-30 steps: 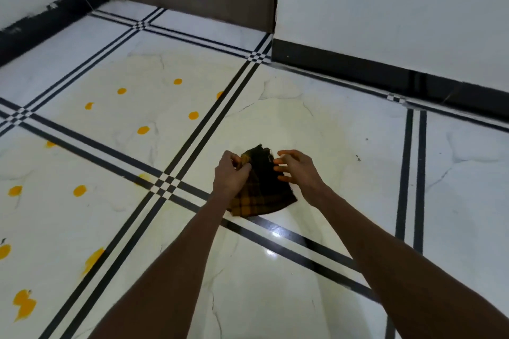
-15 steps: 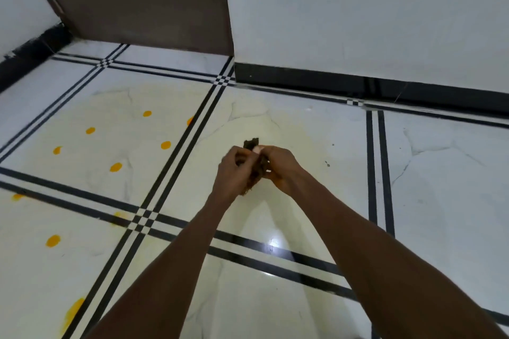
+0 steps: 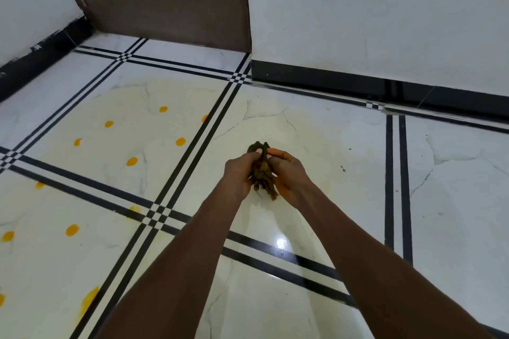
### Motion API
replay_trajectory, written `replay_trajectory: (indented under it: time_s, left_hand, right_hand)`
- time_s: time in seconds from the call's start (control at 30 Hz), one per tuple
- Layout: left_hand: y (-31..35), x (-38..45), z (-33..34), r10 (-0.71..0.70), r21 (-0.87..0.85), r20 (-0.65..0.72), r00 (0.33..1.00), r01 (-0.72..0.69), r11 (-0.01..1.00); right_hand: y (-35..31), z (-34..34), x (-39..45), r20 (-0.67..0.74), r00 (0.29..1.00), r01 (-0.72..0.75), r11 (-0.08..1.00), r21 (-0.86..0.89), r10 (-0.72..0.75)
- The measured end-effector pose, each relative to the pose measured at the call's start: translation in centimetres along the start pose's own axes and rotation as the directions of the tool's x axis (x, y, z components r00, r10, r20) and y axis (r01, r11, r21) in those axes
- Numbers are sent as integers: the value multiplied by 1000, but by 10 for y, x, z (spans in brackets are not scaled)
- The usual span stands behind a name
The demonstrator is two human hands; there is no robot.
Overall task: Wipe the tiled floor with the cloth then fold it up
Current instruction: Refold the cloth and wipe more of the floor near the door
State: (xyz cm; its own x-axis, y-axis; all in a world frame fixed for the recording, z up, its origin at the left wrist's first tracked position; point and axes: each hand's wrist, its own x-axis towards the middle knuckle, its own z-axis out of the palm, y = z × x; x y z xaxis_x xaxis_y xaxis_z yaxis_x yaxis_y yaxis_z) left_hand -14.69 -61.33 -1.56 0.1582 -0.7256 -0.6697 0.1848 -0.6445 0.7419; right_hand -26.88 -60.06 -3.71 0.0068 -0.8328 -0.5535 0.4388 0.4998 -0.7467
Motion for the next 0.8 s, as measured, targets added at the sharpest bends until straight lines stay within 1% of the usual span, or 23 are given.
replay_trajectory:
  time_s: [0.07, 0.1, 0.17, 0.23, 0.3, 0.37, 0.43, 0.47, 0.53, 0.6, 0.63, 0.67, 0.7, 0.73, 0.77, 0.8]
  left_hand:
    - [1, 1, -3, 3, 52, 36, 999, -5, 999]
    - [2, 1, -3, 30, 101, 46, 999, -35, 994]
    - [4, 2, -3, 128, 195, 81, 988, -142, 971]
    - [6, 0, -1, 221, 279, 115, 968, -245, 928]
    - [11, -4, -1, 292, 322, 85, 952, -304, 897]
    - [18, -6, -4, 362, 332, 15, 932, -346, 877]
    - [28, -4, -11, 457, 342, -4, 890, -428, 837]
    - [35, -5, -14, 513, 360, 8, 858, -481, 800]
    - [49, -9, -20, 618, 414, 56, 784, -582, 700]
    - [62, -17, -25, 685, 479, 133, 716, -652, 588]
    - [67, -21, -26, 700, 498, 170, 694, -673, 546]
    - [72, -27, -27, 707, 507, 210, 675, -693, 511]
    - [77, -32, -27, 714, 513, 248, 654, -714, 476]
    - [81, -37, -28, 717, 519, 291, 634, -734, 438]
    - [86, -43, -28, 710, 528, 334, 620, -747, 404]
    - [92, -50, -29, 697, 533, 376, 611, -757, 377]
  right_hand:
    - [2, 2, -1, 4, 999, -40, 995, 92, 40]
    - [2, 2, 0, 12, 999, -42, 993, 109, 41]
    - [3, 0, 5, 24, 1000, -10, 995, 98, 8]
    - [1, 0, 8, -6, 1000, 12, 994, 108, -11]
    - [0, 0, 11, -54, 998, -2, 989, 145, 10]
    - [1, -3, 13, -87, 996, -16, 991, 131, 27]
    - [4, -11, 15, -118, 992, -31, 995, 96, 43]
    - [5, -17, 14, -132, 990, -40, 998, 48, 46]
    - [10, -31, 11, -153, 987, -74, 984, -162, 49]
    - [14, -45, 9, -194, 980, -135, 893, -430, 54]
    - [15, -51, 6, -237, 971, -147, 828, -542, 18]
    - [13, -55, 3, -268, 962, -129, 773, -622, -56]
    - [9, -56, 0, -263, 954, -78, 727, -682, -145]
    - [2, -53, -5, -210, 951, 4, 689, -725, -226]
    - [-8, -48, -8, -114, 952, 106, 655, -748, -284]
    - [-18, -40, -12, -3, 950, 205, 630, -749, -312]
